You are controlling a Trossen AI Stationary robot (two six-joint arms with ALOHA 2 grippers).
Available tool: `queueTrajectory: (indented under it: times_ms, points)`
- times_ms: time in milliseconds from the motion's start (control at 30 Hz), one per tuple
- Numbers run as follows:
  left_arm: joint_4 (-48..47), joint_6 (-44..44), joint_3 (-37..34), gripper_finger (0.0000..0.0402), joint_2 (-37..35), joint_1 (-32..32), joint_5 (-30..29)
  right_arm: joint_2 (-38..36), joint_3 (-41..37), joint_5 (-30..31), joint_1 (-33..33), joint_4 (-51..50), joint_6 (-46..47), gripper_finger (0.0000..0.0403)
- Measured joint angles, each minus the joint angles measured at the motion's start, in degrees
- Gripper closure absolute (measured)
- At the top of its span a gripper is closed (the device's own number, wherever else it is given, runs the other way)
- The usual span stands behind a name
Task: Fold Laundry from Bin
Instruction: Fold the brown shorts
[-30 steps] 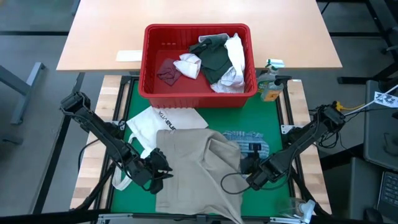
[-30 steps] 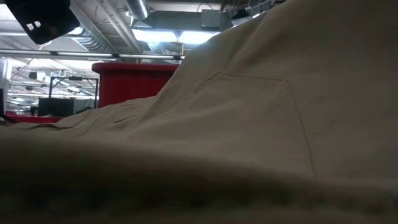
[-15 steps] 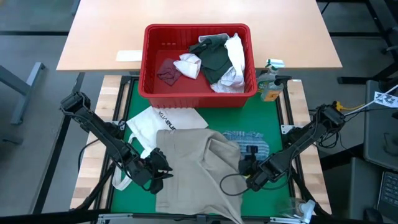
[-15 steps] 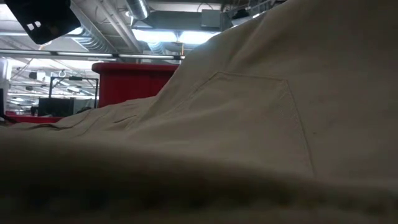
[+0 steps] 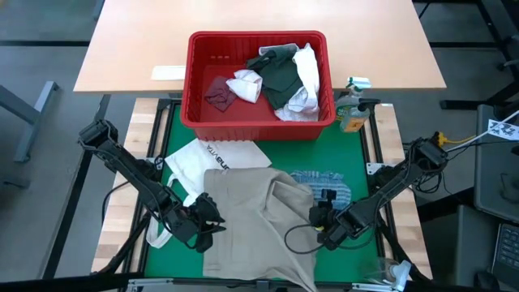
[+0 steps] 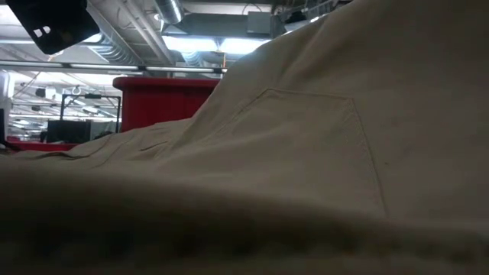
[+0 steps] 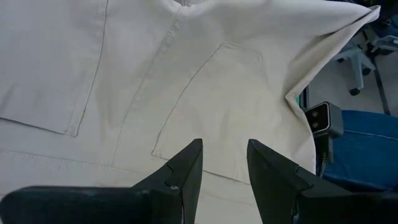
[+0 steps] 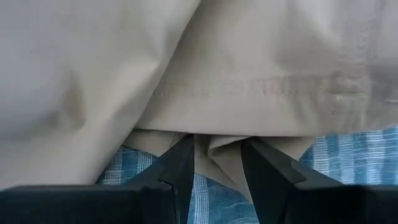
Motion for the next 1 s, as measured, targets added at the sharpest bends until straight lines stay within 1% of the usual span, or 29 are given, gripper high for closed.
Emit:
queueTrajectory:
  times_ms: [67,167,267,400,433,467,567,700,767,867,933,1000]
  points:
    - [0.0,0.0,0.0,0.028,0.0,0.0,0.0,1.1,0.0,0.7,0.0,0.1,0.2,0.0269]
    - [0.0,0.0,0.0,0.028,0.0,0.0,0.0,2.0,0.0,3.9,0.0,0.4,0.3,0.0281]
    - [0.0,0.0,0.0,0.028,0.0,0.0,0.0,2.1,0.0,6.5,0.0,0.6,0.3,0.0316]
    - [0.0,-0.1,0.0,0.028,0.0,0.0,0.0,1.8,0.1,8.1,0.0,0.3,0.3,0.0387]
    - [0.0,-0.1,0.0,0.028,0.0,0.0,0.0,1.6,0.4,8.1,0.0,-0.7,0.3,0.0394]
    - [0.0,-0.1,0.0,0.028,0.0,0.0,0.0,1.4,1.1,8.6,0.0,-2.1,0.4,0.0393]
    - [0.0,-0.1,0.0,0.028,0.0,0.0,-0.1,0.4,4.5,11.7,0.0,-10.0,3.1,0.0385]
    - [0.0,-0.1,0.0,0.028,0.0,0.0,-0.3,-1.0,9.8,17.5,0.0,-25.5,8.7,0.0398]
    - [0.0,-0.1,0.0,0.028,0.0,0.0,-0.7,-1.5,11.9,20.4,0.0,-33.5,14.0,0.0395]
    - [0.0,-0.1,0.0,0.028,0.0,0.0,-1.6,-2.1,13.5,24.1,0.0,-44.4,24.5,0.0398]
    - [0.0,-0.1,0.0,0.028,0.0,0.0,-2.4,-2.8,13.7,24.6,0.0,-49.7,30.8,0.04]
    - [-0.1,-0.1,0.0,0.028,0.0,0.0,-3.6,-3.6,13.0,24.4,0.0,-51.3,35.1,0.0397]
